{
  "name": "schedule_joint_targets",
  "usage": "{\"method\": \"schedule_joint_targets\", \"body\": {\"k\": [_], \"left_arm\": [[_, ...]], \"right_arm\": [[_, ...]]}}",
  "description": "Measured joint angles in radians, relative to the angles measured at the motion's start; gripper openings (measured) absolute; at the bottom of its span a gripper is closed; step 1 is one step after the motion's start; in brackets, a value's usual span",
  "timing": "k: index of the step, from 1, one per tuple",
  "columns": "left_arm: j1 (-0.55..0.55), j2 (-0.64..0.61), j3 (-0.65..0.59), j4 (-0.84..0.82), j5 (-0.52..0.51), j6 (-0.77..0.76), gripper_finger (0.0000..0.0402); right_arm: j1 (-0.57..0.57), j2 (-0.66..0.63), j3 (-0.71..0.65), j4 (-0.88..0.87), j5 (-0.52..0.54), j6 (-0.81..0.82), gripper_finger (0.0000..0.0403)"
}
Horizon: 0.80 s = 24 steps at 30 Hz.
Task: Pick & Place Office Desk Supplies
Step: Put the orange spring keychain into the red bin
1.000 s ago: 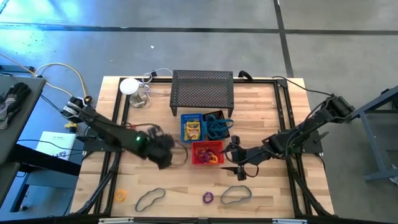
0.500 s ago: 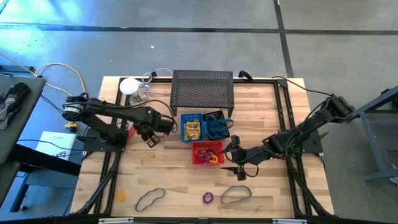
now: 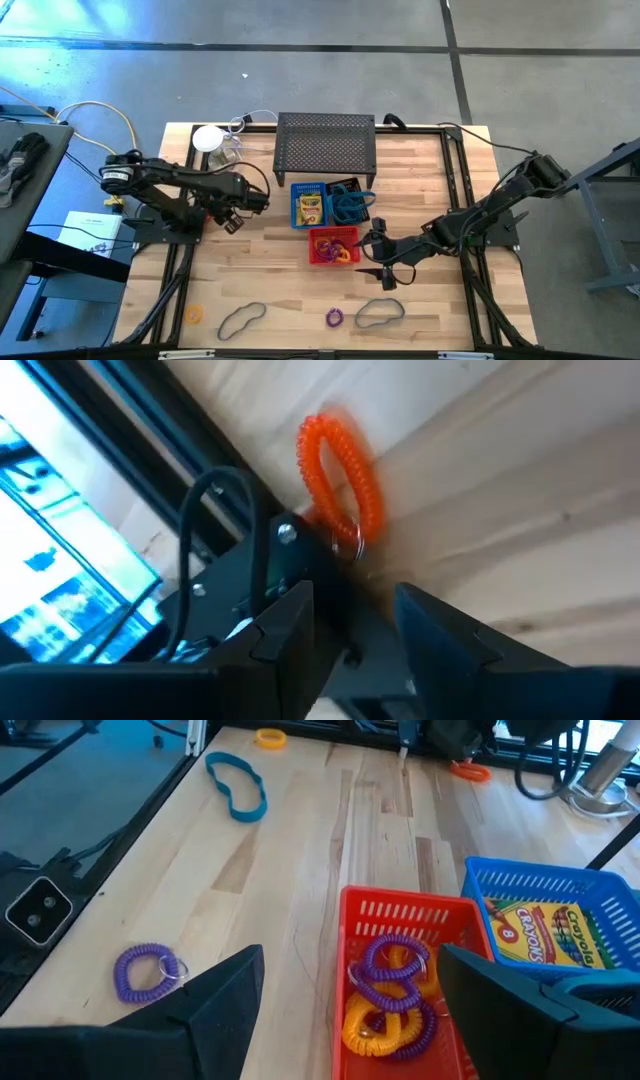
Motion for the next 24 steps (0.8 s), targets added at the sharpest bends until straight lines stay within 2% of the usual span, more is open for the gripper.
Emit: {"method": "schedule_joint_targets", "body": {"k": [7, 13, 24], "left_arm": [[0.064, 0.000, -0.091, 0.165, -0.005, 0.062, 0.0134], [0.113, 0.000, -0.097, 0.165, -0.074, 0.051, 0.0134], [0.239, 0.000, -0.098, 0.222, -0.094, 0.101, 0.0134]], "right_arm": [[0.000, 0.000, 0.000, 0.018, 0.000, -0.001, 0.0286], [0.000, 0.000, 0.000, 0.019, 0.000, -0.006, 0.0286], [0.000, 0.000, 0.000, 0.015, 0.000, -0.006, 0.0286]]}}
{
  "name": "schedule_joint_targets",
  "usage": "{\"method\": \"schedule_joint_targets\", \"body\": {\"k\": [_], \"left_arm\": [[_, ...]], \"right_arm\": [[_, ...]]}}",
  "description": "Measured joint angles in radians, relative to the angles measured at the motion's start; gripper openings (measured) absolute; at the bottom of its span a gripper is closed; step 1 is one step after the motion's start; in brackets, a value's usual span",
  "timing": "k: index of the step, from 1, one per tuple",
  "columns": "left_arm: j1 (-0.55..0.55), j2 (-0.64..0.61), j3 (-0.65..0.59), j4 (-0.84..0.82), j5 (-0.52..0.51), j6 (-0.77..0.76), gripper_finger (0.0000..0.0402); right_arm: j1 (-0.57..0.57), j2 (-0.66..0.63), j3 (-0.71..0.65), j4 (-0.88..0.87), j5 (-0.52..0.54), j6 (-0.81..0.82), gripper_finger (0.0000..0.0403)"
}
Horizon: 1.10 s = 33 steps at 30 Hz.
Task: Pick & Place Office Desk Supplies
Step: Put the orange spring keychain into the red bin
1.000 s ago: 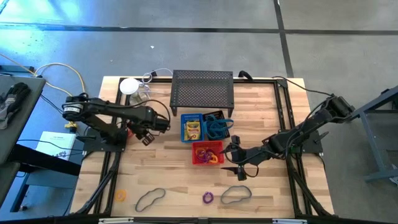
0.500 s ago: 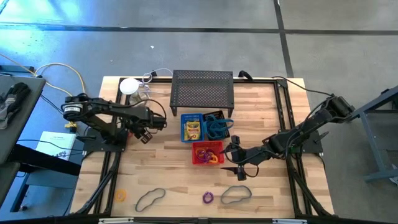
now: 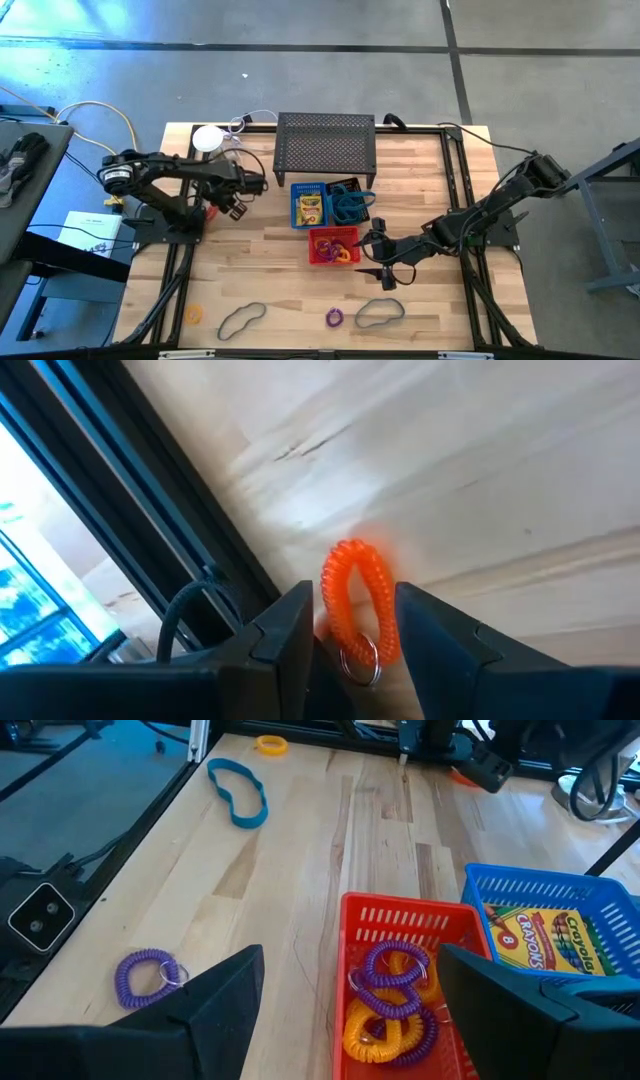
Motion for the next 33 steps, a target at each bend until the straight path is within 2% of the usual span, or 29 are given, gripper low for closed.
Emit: {"method": "schedule_joint_targets", "body": {"k": [8, 20, 23, 29, 33], "left_arm": [[0.077, 0.000, -0.050, 0.014, 0.048, 0.031, 0.0134], [0.106, -0.001, -0.107, 0.073, 0.078, -0.031, 0.0128], [0.106, 0.002, -0.111, 0.083, 0.091, -0.023, 0.0110], [0.104, 0.029, -0.111, 0.092, 0.106, -0.028, 0.0046], [0.104, 0.031, -0.111, 0.094, 0.078, -0.067, 0.0015]], "right_arm": [[0.000, 0.000, 0.000, -0.001, 0.000, 0.000, 0.0286], [0.000, 0.000, 0.000, -0.002, 0.000, -0.002, 0.0286], [0.000, 0.000, 0.000, -0.002, 0.000, -0.002, 0.0286], [0.000, 0.000, 0.000, -0.002, 0.000, -0.002, 0.0286], [0.000, 0.000, 0.000, -0.002, 0.000, -0.002, 0.0286]]}}
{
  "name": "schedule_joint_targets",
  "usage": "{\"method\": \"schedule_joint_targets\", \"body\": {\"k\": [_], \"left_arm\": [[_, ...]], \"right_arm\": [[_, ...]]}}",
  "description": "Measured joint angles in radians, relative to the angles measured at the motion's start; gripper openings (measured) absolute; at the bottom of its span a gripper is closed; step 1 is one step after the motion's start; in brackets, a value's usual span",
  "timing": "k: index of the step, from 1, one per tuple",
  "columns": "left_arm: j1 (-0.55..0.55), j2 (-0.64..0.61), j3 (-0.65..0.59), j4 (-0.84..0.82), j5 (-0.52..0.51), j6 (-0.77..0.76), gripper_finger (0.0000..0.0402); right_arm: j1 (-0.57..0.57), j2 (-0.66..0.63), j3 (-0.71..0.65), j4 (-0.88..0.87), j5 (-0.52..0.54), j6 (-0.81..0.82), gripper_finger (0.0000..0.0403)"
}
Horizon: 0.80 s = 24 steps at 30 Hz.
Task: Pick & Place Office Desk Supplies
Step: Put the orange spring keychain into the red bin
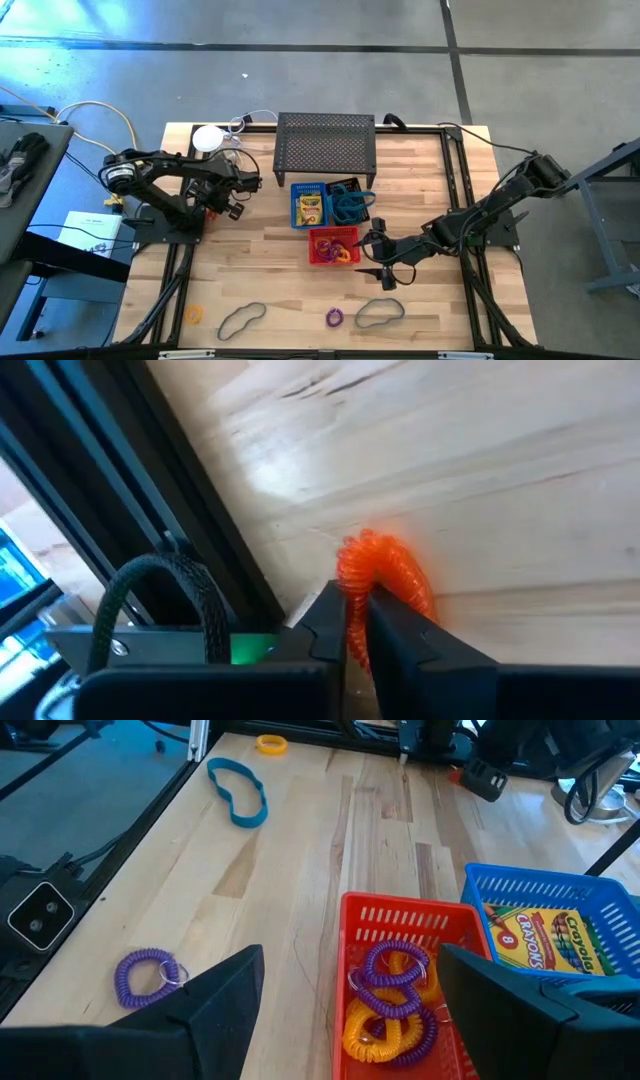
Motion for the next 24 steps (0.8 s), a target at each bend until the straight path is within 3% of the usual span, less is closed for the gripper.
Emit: {"method": "schedule_joint_targets", "body": {"k": [6, 11, 15, 20, 24], "left_arm": [[-0.040, 0.004, 0.036, -0.060, -0.006, -0.033, 0.0013], [-0.178, 0.003, 0.155, -0.227, -0.065, -0.114, 0.0010], [-0.320, 0.003, 0.282, -0.269, -0.083, -0.159, 0.0008], [-0.519, 0.002, 0.455, -0.228, -0.151, -0.174, 0.0008], [-0.660, 0.002, 0.549, -0.066, -0.232, -0.117, 0.0007]], "right_arm": [[0.000, 0.000, 0.000, 0.000, 0.001, 0.000, 0.0286], [-0.006, 0.000, 0.000, 0.001, 0.004, -0.001, 0.0286], [-0.010, 0.000, 0.000, 0.002, 0.004, -0.001, 0.0286], [-0.010, 0.000, 0.000, 0.001, 0.003, -0.001, 0.0286], [-0.010, 0.000, 0.000, 0.001, 0.003, -0.001, 0.0286]]}}
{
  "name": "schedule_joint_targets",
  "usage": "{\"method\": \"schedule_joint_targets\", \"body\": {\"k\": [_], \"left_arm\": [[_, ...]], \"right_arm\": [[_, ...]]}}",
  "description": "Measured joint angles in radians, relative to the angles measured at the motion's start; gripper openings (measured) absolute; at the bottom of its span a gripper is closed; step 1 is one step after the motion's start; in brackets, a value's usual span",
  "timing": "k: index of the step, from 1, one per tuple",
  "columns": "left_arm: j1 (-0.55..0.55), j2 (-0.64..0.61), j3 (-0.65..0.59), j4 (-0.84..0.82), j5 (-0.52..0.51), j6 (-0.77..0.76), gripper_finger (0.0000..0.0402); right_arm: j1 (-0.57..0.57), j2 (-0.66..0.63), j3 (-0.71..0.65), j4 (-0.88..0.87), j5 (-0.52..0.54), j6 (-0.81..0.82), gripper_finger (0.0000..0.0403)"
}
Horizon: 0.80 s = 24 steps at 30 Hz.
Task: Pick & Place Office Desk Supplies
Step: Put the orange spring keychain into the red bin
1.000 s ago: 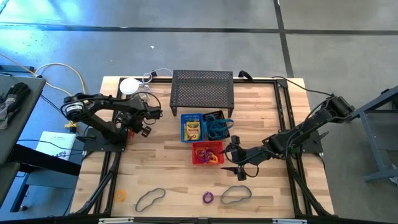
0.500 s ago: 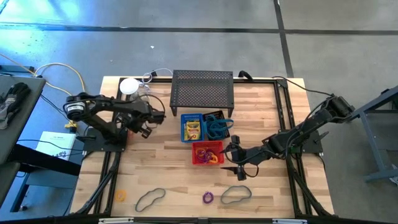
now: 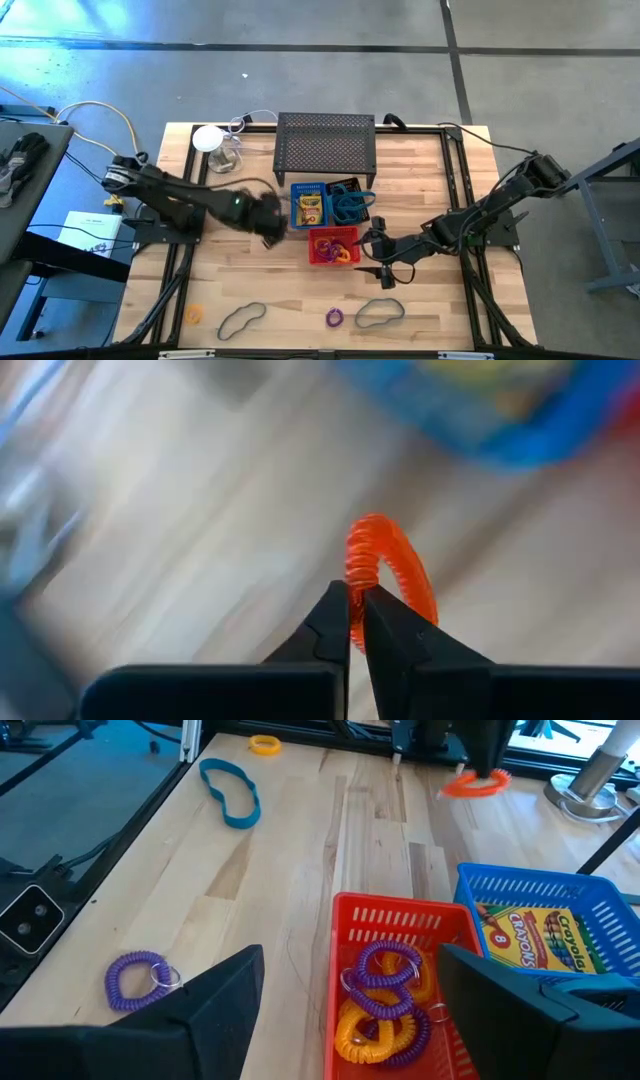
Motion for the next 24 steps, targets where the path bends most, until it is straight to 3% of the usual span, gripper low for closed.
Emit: {"method": "schedule_joint_targets", "body": {"k": [5, 11, 16, 21, 24], "left_arm": [[-0.111, 0.011, 0.009, 0.426, -0.047, 0.238, 0.0007], [-0.124, 0.113, 0.009, 0.827, -0.050, 0.501, 0.0006], [-0.078, 0.224, 0.009, 0.959, 0.008, 0.601, 0.0006], [-0.030, 0.305, 0.008, 0.997, 0.119, 0.595, 0.0007], [-0.015, 0.318, 0.007, 0.994, 0.134, 0.573, 0.0008]], "right_arm": [[0.000, 0.000, 0.000, 0.000, 0.000, 0.000, 0.0286], [0.000, 0.000, 0.000, 0.000, 0.000, 0.000, 0.0286], [0.000, 0.000, 0.000, -0.007, -0.001, 0.000, 0.0286], [0.000, 0.000, 0.000, -0.029, 0.000, 0.000, 0.0286], [0.000, 0.000, 0.000, -0.030, 0.000, 0.000, 0.0286]]}}
